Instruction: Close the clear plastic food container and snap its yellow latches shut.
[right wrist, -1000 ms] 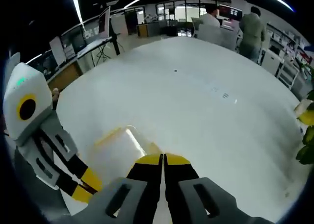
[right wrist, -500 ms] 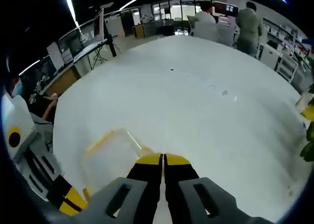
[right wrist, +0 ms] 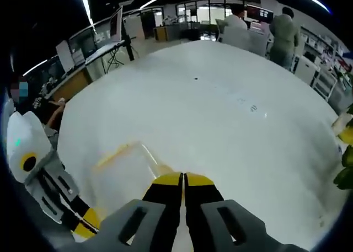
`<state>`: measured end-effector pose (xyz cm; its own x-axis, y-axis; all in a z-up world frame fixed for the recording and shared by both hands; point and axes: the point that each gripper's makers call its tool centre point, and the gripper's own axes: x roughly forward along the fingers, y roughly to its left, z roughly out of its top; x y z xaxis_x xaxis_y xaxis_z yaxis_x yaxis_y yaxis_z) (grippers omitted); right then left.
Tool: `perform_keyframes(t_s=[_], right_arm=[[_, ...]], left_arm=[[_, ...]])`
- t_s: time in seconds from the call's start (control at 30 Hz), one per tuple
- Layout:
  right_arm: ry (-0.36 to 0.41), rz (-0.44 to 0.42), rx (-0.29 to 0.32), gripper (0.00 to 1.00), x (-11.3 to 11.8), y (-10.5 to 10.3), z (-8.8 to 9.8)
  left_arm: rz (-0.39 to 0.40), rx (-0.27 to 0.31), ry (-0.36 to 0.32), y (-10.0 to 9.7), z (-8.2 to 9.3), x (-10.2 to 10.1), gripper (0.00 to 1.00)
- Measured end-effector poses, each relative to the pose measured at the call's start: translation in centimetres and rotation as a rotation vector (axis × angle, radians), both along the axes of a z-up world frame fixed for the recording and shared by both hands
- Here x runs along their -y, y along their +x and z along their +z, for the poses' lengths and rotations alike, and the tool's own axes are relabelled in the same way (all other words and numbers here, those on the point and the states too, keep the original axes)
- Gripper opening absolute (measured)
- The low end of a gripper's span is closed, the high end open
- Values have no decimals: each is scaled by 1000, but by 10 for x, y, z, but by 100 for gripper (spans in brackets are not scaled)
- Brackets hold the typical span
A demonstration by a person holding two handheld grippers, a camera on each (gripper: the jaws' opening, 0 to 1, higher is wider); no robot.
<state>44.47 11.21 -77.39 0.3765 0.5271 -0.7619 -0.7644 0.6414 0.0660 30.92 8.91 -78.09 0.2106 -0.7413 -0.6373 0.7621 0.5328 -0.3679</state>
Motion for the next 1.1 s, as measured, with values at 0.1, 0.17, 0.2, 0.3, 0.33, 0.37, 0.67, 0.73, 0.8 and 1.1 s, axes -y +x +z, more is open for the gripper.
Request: perform_keyframes(t_s=[0.1, 0.17, 0.2, 0.3, 0.33, 0.37, 0.67, 0.73, 0.8, 1.1], right_arm=[[-88, 95, 29, 0, 4, 0, 5], [-98, 173, 74, 1, -1, 2, 18], [-85, 221, 71, 3, -5, 5, 24], [-78, 328, 20, 12, -12, -6, 31], [-87, 361, 15, 14, -13, -8, 32], [-111, 408, 10, 17, -13, -11, 32], [-245, 547, -96, 36, -1, -24, 9], [-266, 554, -111, 38, 1, -26, 4], [-291, 569, -121, 37, 2, -29, 1], [-303, 598, -180, 38, -2, -38, -2]], left_arm=[[-153, 165, -4, -2, 23, 0, 3], [-239, 297, 34, 0, 32, -4, 7], [-255, 352, 62, 5, 34, -6, 13], [-307, 526, 125, 23, 40, -9, 21], [-315, 550, 142, 27, 39, -11, 22], [-334, 560, 153, 29, 37, -12, 23], [-422, 578, 204, 30, 20, -13, 33], [-450, 601, 211, 28, 19, -11, 34], [-490, 646, 227, 28, 18, -9, 34], [-528, 703, 284, 34, 12, -8, 31]])
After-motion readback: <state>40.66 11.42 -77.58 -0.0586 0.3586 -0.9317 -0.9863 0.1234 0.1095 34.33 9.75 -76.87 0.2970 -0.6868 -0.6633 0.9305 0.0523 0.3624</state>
